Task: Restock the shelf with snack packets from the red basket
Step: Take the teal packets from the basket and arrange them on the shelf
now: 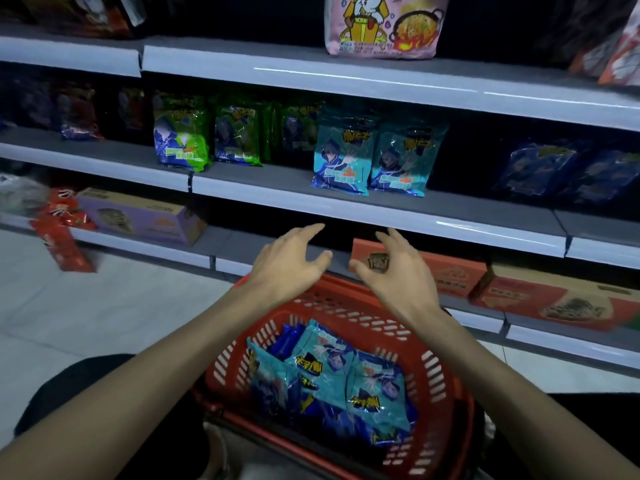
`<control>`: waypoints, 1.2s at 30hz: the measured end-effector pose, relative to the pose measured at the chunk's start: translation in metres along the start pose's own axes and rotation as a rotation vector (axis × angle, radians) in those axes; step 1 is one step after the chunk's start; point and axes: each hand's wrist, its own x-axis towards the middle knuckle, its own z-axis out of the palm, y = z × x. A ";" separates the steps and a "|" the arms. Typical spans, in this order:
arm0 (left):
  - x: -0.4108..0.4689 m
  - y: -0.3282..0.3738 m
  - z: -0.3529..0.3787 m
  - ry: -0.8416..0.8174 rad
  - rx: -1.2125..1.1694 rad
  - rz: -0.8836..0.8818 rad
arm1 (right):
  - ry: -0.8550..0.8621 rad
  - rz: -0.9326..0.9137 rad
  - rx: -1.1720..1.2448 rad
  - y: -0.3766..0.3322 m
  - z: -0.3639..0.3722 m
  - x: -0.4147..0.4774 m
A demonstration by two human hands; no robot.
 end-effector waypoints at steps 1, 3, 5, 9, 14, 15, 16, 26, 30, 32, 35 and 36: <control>-0.004 -0.005 0.001 -0.011 0.015 -0.014 | -0.017 -0.003 -0.009 0.002 0.006 -0.006; -0.011 -0.015 0.004 -0.045 0.027 -0.044 | -0.065 -0.019 -0.015 0.004 0.020 -0.021; -0.018 -0.027 0.007 -0.077 0.012 -0.085 | -0.163 0.001 -0.016 0.003 0.038 -0.036; -0.026 -0.048 0.010 -0.077 -0.056 -0.161 | -0.457 0.066 -0.092 -0.002 0.093 -0.061; -0.024 -0.069 0.005 -0.055 -0.197 -0.211 | -0.695 0.048 -0.155 -0.017 0.159 -0.080; -0.024 -0.071 0.005 -0.051 -0.209 -0.214 | -0.703 0.045 -0.174 -0.020 0.169 -0.081; -0.023 -0.073 0.004 -0.048 -0.217 -0.215 | -0.700 0.041 -0.197 -0.022 0.179 -0.082; -0.021 -0.074 0.002 -0.149 -0.126 -0.234 | -0.628 -0.014 -0.221 -0.022 0.214 -0.086; -0.019 -0.068 0.004 -0.149 -0.094 -0.247 | -0.632 0.044 -0.175 -0.019 0.211 -0.087; -0.019 -0.067 0.005 -0.133 -0.092 -0.250 | -0.640 0.077 -0.109 -0.018 0.205 -0.084; -0.018 -0.067 0.009 -0.107 -0.112 -0.257 | -0.654 0.095 0.030 -0.017 0.185 -0.075; -0.018 -0.067 0.011 -0.102 -0.117 -0.258 | -0.646 0.100 0.080 -0.014 0.176 -0.072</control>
